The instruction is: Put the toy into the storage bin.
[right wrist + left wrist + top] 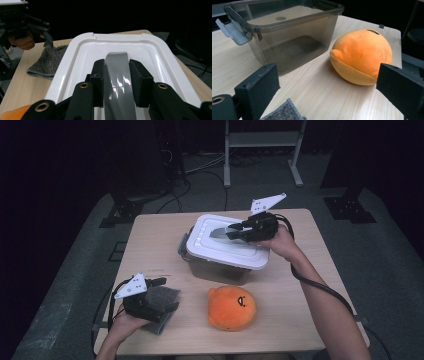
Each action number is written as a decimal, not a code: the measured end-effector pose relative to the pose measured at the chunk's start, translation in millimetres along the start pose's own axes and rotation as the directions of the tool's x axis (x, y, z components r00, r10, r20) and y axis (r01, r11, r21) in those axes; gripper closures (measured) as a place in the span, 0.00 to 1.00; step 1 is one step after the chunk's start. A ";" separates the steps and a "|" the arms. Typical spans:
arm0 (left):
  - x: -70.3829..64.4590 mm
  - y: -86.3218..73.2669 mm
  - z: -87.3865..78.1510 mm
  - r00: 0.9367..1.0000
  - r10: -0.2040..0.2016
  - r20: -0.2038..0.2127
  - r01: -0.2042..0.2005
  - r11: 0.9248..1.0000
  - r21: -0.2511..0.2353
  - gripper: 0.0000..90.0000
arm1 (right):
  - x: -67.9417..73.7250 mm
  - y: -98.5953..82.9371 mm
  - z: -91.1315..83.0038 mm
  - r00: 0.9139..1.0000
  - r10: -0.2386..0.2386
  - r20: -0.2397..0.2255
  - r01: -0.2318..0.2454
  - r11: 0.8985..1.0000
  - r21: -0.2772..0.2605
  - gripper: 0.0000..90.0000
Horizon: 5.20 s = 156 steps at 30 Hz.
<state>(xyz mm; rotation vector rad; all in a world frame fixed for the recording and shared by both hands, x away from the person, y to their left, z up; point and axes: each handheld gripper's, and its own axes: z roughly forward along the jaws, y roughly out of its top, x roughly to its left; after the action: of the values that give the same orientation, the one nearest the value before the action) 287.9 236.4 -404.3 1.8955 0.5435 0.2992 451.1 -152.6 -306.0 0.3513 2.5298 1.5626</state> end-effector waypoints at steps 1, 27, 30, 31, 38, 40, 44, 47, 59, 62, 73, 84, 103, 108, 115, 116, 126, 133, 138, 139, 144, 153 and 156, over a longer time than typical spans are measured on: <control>0.1 0.1 0.1 1.000 0.000 0.000 0.000 1.000 -0.001 0.04 | 0.7 0.0 -3.6 1.000 0.000 0.004 0.000 1.000 0.000 0.73; 0.4 0.3 -0.2 1.000 -0.005 -0.009 0.005 1.000 -0.001 0.03 | 13.9 -26.7 -96.3 0.990 0.041 0.131 -0.037 0.999 -0.027 0.73; 0.3 0.2 -0.4 1.000 -0.007 -0.009 0.007 1.000 -0.002 0.03 | 15.6 -34.6 -107.3 0.988 0.052 0.148 -0.048 0.998 -0.026 0.73; 0.3 0.2 -0.4 1.000 -0.007 -0.009 0.007 1.000 -0.002 0.03 | 16.1 -37.2 -110.9 0.987 0.056 0.154 -0.052 0.998 -0.028 0.73; 0.2 0.5 -0.1 1.000 -0.008 -0.009 0.008 1.000 -0.005 0.03 | 21.3 -53.7 -136.9 0.978 0.085 0.190 -0.077 0.996 -0.050 0.73; 0.1 0.6 0.0 1.000 -0.007 -0.009 0.007 1.000 -0.005 0.03 | 22.3 -58.5 -143.1 0.976 0.083 0.201 -0.075 0.996 -0.050 0.73; -0.6 0.8 -0.3 1.000 -0.014 -0.010 0.014 1.000 -0.009 0.03 | 24.0 -68.7 -153.7 0.971 0.099 0.217 -0.090 0.995 -0.052 0.73; 0.0 0.2 -0.6 1.000 -0.013 -0.010 0.013 1.000 -0.005 0.03 | 25.4 -76.3 -160.1 0.967 0.115 0.228 -0.104 0.993 -0.059 0.73; -0.1 -0.4 -0.5 1.000 -0.012 -0.013 0.012 1.000 -0.001 0.03 | 32.7 -112.3 -179.8 0.952 0.165 0.258 -0.153 0.986 -0.067 0.73; -0.1 -0.1 -0.6 1.000 -0.012 -0.013 0.012 1.000 0.001 0.03 | 34.4 -118.7 -181.5 0.950 0.172 0.260 -0.160 0.985 -0.066 0.73; -2.3 -0.7 2.8 1.000 -0.011 -0.011 0.011 1.000 0.005 0.03 | 42.1 -156.2 -186.7 0.937 0.228 0.264 -0.216 0.974 -0.074 0.73; -2.9 0.1 1.4 1.000 -0.008 -0.010 0.008 1.000 0.000 0.03 | 48.9 -186.1 -178.2 0.931 0.259 0.258 -0.253 0.966 -0.058 0.73; -3.5 0.6 -0.1 1.000 -0.006 -0.008 0.006 1.000 -0.006 0.03 | 57.9 -225.5 -154.7 0.920 0.316 0.231 -0.314 0.948 -0.045 0.73; -3.3 0.8 -0.1 1.000 -0.005 -0.008 0.005 1.000 -0.005 0.03 | 58.6 -231.3 -152.3 0.916 0.326 0.233 -0.325 0.945 -0.042 0.73; -3.4 1.0 -0.2 1.000 -0.003 -0.008 0.003 1.000 -0.005 0.03 | 58.5 -236.4 -147.1 0.917 0.326 0.228 -0.327 0.944 -0.034 0.73; -3.3 1.1 -0.4 1.000 -0.003 -0.007 0.003 1.000 -0.006 0.03 | 58.5 -237.5 -146.2 0.916 0.330 0.227 -0.331 0.943 -0.035 0.73; -4.0 1.2 0.7 1.000 -0.004 -0.004 0.004 1.000 -0.005 0.03 | 61.5 -244.9 -140.8 0.917 0.337 0.214 -0.343 0.939 -0.010 0.73; -3.8 1.1 0.8 1.000 -0.003 -0.004 0.003 1.000 -0.004 0.03 | 62.3 -248.0 -137.6 0.916 0.344 0.207 -0.353 0.936 0.005 0.73; -3.5 1.1 -0.2 1.000 -0.002 -0.007 0.002 1.000 -0.004 0.03 | 62.9 -249.9 -135.8 0.917 0.345 0.200 -0.355 0.935 0.013 0.73; -3.5 1.2 -0.2 1.000 -0.003 -0.007 0.003 1.000 -0.004 0.03 | 62.7 -249.8 -135.8 0.917 0.345 0.199 -0.355 0.935 0.012 0.72; -4.3 1.7 0.5 1.000 0.000 -0.006 0.000 1.000 -0.004 0.03 | 62.7 -242.0 -138.0 0.920 0.338 0.200 -0.344 0.939 -0.005 0.63; -4.4 1.6 0.1 1.000 0.003 -0.007 -0.003 1.000 -0.003 0.03 | 66.8 -209.5 -135.7 0.942 0.282 0.181 -0.284 0.959 -0.013 0.55; -4.4 1.5 -1.0 1.000 0.001 -0.008 -0.001 1.000 -0.005 0.03 | 68.9 -197.8 -134.5 0.951 0.259 0.168 -0.260 0.965 -0.013 0.53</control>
<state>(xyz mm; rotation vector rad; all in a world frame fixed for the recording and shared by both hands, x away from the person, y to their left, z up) 284.0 234.5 -402.3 1.8907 0.5473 0.3085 327.9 -334.6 -422.9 0.8121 2.4392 1.5295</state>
